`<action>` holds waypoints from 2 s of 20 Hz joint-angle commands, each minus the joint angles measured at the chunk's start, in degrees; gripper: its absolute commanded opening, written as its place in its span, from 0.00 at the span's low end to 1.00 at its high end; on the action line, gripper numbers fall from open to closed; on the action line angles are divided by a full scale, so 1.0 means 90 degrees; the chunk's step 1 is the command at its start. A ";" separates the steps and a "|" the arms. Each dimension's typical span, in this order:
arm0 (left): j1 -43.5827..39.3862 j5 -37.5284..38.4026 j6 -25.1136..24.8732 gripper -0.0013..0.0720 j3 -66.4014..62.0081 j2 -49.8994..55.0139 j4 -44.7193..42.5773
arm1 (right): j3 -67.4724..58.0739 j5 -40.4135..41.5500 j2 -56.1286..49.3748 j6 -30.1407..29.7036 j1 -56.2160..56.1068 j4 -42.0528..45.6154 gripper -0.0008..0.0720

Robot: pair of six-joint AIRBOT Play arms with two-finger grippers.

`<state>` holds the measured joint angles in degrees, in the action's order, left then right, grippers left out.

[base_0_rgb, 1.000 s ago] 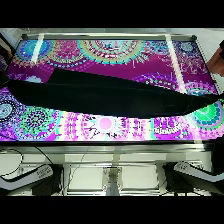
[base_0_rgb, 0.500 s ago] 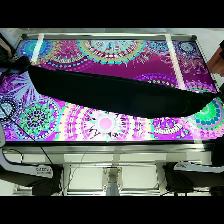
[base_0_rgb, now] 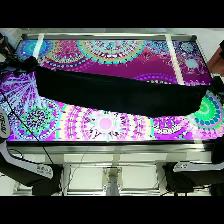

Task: Fold the clothes and pants, and hang the long-sleeved shirts on hangers.

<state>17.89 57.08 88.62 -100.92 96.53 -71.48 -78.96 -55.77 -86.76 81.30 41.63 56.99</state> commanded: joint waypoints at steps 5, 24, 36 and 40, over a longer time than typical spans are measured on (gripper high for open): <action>-0.0007 -0.0845 0.0304 0.05 -0.0017 0.0194 0.0095 | 0.0000 0.1256 -0.0182 0.0636 -0.0321 0.0056 0.05; -0.0257 -0.1921 0.0296 0.05 -0.0019 0.1066 0.0287 | 0.0005 0.2844 -0.1280 0.0833 -0.1280 -0.0044 0.05; -0.0185 -0.1600 -0.0058 0.44 -0.0058 0.0619 0.0185 | -0.0954 0.1940 -0.1185 0.0916 -0.1331 0.0206 0.73; 0.0046 -0.0010 -0.0107 0.49 -0.0058 0.0347 -0.0527 | -0.2076 0.0121 -0.1185 0.0903 -0.1331 0.1086 0.73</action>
<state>17.15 47.33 88.51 -101.41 101.14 -72.42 -91.64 -42.70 -97.47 89.58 29.71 61.41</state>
